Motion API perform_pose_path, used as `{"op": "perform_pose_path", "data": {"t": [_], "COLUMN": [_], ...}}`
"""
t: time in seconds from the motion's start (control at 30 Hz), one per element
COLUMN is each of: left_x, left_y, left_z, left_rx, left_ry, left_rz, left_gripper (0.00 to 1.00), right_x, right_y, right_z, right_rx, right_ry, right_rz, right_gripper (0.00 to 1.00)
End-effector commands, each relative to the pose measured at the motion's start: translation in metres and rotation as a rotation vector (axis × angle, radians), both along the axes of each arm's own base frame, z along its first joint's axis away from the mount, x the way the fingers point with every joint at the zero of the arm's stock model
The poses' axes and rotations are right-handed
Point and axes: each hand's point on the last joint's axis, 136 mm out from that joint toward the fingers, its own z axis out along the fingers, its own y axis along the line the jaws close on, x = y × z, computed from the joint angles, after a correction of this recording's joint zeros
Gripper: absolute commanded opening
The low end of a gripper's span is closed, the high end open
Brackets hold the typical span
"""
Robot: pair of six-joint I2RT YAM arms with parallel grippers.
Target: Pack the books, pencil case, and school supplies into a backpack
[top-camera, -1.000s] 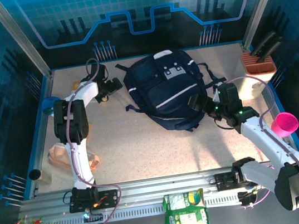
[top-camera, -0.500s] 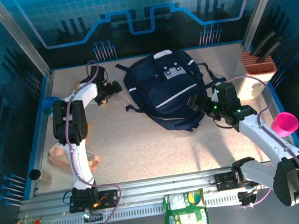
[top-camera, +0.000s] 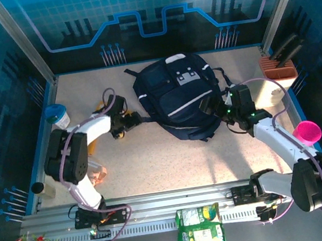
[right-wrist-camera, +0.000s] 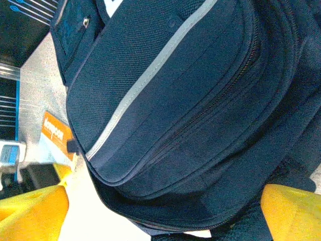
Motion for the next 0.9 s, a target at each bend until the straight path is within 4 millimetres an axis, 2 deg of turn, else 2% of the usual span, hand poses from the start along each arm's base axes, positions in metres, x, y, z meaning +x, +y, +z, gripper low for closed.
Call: {"op": "perform_pose_path", "data": {"t": [0.0, 0.13, 0.2, 0.23, 0.37, 0.5, 0.57, 0.73, 0.87], "left_x": [-0.071, -0.112, -0.122, -0.123, -0.106, -0.082, -0.073, -0.064, -0.059], "left_y": [-0.013, -0.024, -0.026, -0.026, -0.021, -0.003, 0.014, 0.057, 0.075], "left_z": [-0.025, -0.028, -0.023, -0.017, 0.012, 0.037, 0.042, 0.05, 0.051], "left_rx": [-0.043, -0.049, -0.043, -0.04, -0.012, -0.017, -0.025, -0.013, -0.009], "left_ry": [0.19, 0.247, 0.249, 0.239, 0.134, 0.043, 0.021, -0.021, -0.046], "left_rz": [0.011, -0.033, -0.054, -0.06, -0.062, -0.007, 0.059, 0.212, 0.278], "left_gripper": [0.95, 0.95, 0.95, 0.95, 0.99, 0.99, 0.99, 0.96, 0.91], "right_x": [0.016, 0.024, 0.025, 0.03, 0.031, 0.023, 0.018, 0.011, 0.007], "right_y": [0.019, 0.043, 0.057, 0.065, 0.103, 0.158, 0.184, 0.243, 0.276], "right_z": [0.024, 0.027, 0.023, 0.029, 0.029, 0.023, 0.016, -0.013, -0.04], "right_rx": [-0.013, -0.046, -0.065, -0.071, -0.117, -0.151, -0.163, -0.159, -0.181], "right_ry": [-0.089, -0.104, -0.1, -0.114, -0.131, -0.124, -0.113, -0.035, 0.029], "right_rz": [0.065, 0.138, 0.179, 0.199, 0.322, 0.493, 0.563, 0.703, 0.772], "right_gripper": [0.98, 0.96, 0.95, 0.95, 0.93, 0.87, 0.83, 0.61, 0.49]}}
